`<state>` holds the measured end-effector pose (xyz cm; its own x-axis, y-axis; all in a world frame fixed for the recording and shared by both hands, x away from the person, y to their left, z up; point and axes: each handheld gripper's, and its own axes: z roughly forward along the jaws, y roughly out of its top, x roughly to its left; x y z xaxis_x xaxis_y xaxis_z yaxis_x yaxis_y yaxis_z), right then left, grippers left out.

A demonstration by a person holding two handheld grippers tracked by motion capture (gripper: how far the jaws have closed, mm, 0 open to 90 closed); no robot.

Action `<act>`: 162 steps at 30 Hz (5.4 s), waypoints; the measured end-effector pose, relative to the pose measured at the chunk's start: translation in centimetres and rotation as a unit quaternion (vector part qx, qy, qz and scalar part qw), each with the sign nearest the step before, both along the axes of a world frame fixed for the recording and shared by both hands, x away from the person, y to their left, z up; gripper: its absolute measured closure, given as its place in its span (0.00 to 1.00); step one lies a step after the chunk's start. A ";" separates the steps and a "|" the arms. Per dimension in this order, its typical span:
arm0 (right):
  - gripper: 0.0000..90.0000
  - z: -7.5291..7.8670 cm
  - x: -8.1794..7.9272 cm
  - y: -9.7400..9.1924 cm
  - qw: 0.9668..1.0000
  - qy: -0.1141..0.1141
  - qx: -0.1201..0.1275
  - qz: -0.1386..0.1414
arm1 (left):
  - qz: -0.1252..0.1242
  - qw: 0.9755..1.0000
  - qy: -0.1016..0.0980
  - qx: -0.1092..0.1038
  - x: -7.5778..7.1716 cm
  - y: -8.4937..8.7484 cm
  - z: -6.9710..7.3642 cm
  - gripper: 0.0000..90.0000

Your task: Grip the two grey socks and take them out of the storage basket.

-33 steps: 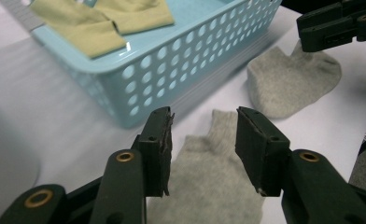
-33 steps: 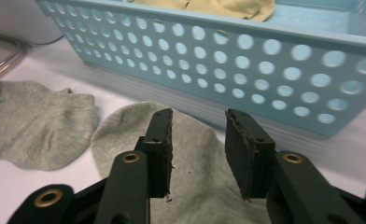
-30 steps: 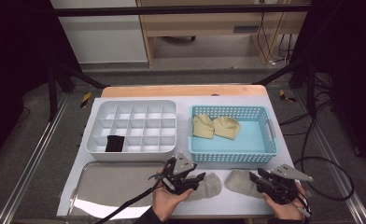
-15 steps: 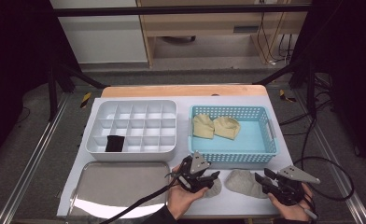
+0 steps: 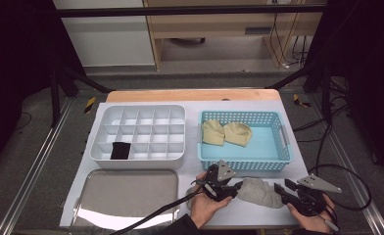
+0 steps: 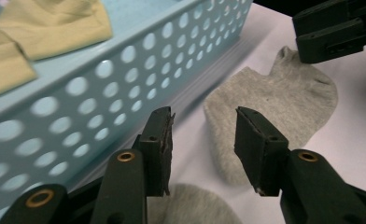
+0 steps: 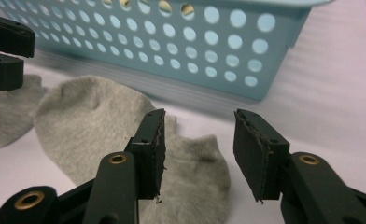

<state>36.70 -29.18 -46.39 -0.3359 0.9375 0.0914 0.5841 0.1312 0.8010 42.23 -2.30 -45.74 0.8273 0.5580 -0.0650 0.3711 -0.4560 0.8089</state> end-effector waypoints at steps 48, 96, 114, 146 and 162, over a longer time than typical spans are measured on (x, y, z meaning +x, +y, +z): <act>0.98 3.0 1.1 9.7 0.989 -0.009 0.023 0.143 | 0.043 0.998 0.044 -0.018 -4.9 13.6 1.1 0.97; 0.94 -2.7 2.7 12.0 0.986 0.044 0.043 0.154 | 0.090 0.992 0.077 0.037 -2.1 13.8 -1.9 0.90; 0.87 -1.5 1.8 10.0 0.992 0.024 0.027 0.122 | 0.099 0.994 0.017 0.047 -1.2 12.7 -0.6 0.76; 0.82 -1.0 0.9 10.5 0.990 -0.011 0.060 0.130 | 0.075 0.997 0.007 0.033 -2.2 13.4 0.7 0.74; 0.86 -3.1 1.1 10.5 0.990 0.038 0.072 0.112 | 0.075 0.996 0.023 0.032 -1.7 13.8 -0.4 0.82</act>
